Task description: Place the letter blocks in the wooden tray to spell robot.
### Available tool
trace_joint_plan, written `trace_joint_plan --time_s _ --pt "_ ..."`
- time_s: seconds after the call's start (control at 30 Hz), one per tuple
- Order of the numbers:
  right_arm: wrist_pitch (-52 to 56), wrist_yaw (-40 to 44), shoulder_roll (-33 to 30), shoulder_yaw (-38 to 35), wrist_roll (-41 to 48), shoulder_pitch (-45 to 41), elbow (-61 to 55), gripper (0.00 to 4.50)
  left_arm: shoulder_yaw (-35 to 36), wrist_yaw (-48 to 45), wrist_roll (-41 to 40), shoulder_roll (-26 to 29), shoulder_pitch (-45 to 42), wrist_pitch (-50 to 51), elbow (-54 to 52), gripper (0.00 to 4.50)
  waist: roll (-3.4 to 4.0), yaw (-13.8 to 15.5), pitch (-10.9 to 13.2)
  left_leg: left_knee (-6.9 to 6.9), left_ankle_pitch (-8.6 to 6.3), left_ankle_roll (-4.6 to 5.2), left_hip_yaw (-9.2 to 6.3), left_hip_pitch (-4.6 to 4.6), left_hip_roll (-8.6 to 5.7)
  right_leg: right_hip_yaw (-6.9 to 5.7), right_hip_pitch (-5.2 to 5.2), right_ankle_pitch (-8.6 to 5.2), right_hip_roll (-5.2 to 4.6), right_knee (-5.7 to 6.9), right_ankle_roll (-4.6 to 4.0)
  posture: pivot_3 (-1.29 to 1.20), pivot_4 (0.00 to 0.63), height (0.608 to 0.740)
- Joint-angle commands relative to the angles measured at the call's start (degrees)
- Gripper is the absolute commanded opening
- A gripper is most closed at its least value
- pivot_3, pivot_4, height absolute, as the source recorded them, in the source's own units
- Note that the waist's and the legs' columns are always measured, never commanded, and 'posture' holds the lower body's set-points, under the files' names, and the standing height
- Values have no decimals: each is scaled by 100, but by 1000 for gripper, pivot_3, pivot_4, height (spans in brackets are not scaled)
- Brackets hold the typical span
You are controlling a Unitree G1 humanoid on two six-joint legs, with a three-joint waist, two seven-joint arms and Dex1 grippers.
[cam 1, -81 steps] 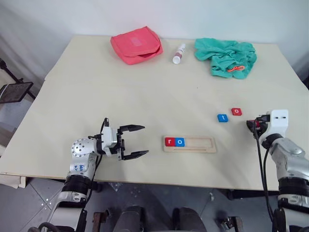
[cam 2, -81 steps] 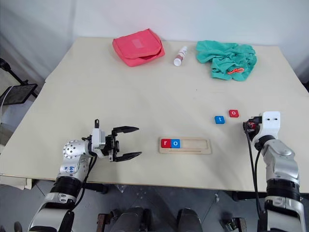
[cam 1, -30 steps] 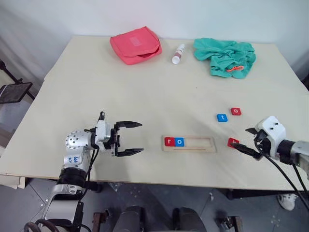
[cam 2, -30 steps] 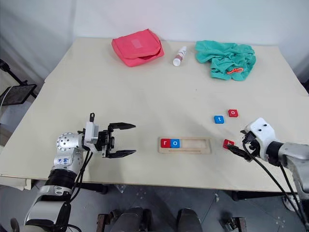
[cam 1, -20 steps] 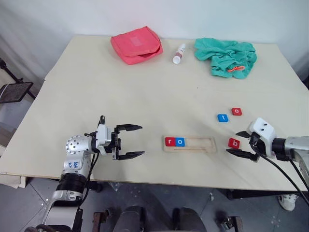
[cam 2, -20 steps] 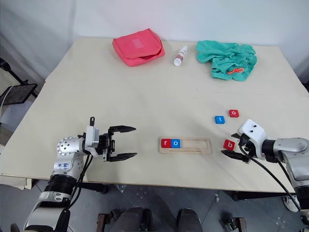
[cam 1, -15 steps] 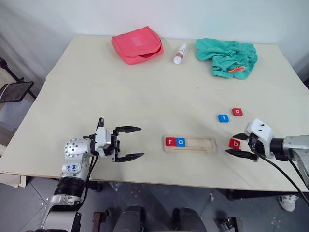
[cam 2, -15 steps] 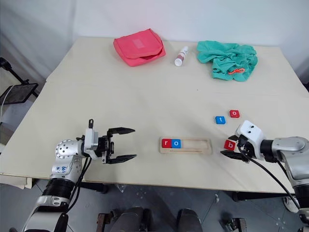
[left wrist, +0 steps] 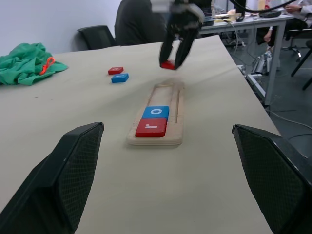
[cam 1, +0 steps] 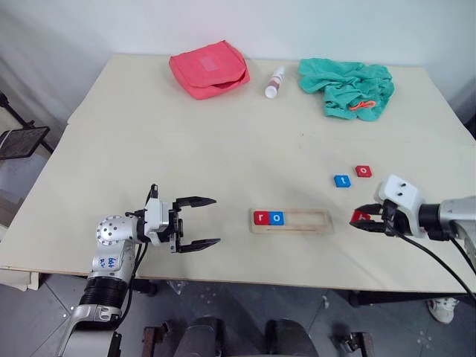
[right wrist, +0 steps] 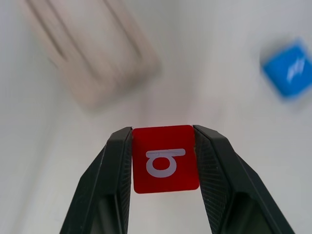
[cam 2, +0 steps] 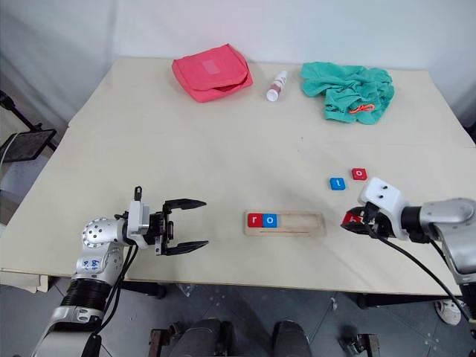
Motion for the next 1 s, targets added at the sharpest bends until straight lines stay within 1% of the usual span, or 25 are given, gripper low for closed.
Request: trace_joint_plan --time_s 0.03,0.13,0.23,0.47,0.57,0.7,1.0 --pt "359 131 -53 242 124 -275 -545 1464 6 -64 -84 13 39 -75 -117 4500 0 4 0 1 -1 -1 0 0 2 0 0 0 1 -1 0 0 150 740" --pt "460 142 127 677 -30 -681 -617 1464 -2 -61 -71 0 -10 -92 -77 4500 0 3 0 1 -1 -1 -1 0 0 3 0 0 -2 0 0 0 150 740" --pt "340 203 404 1321 -360 -1213 -414 1464 15 -51 -77 9 20 -114 -99 4500 0 0 0 4 -1 -1 -1 -2 -3 1 -2 0 -3 0 0 0 150 740" --pt "117 420 790 1979 -663 -1745 -16 1464 24 43 -63 15 189 -141 -232 4500 -1 -1 0 1 -3 3 -10 -8 -11 -4 -8 0 -6 5 0 0 150 740" --pt "13 467 883 2096 -788 -1852 135 1464 20 84 -61 13 222 -143 -269 4500 -1 -1 0 1 -3 2 -10 -9 -9 -8 -9 0 -5 6 0 0 150 740" --pt "-81 557 1155 2245 -840 -2142 336 1464 33 215 -54 5 346 -143 -410 4500 -1 -8 0 3 -3 3 -9 -10 -10 -8 -10 0 -7 7 0 0 150 740" --pt "-269 666 1446 2389 -1053 -2320 622 1464 -4 383 -24 0 447 -152 -519 4500 0 -1 0 3 -3 2 -12 -10 -10 -11 -12 0 -7 11 1 0 150 740"
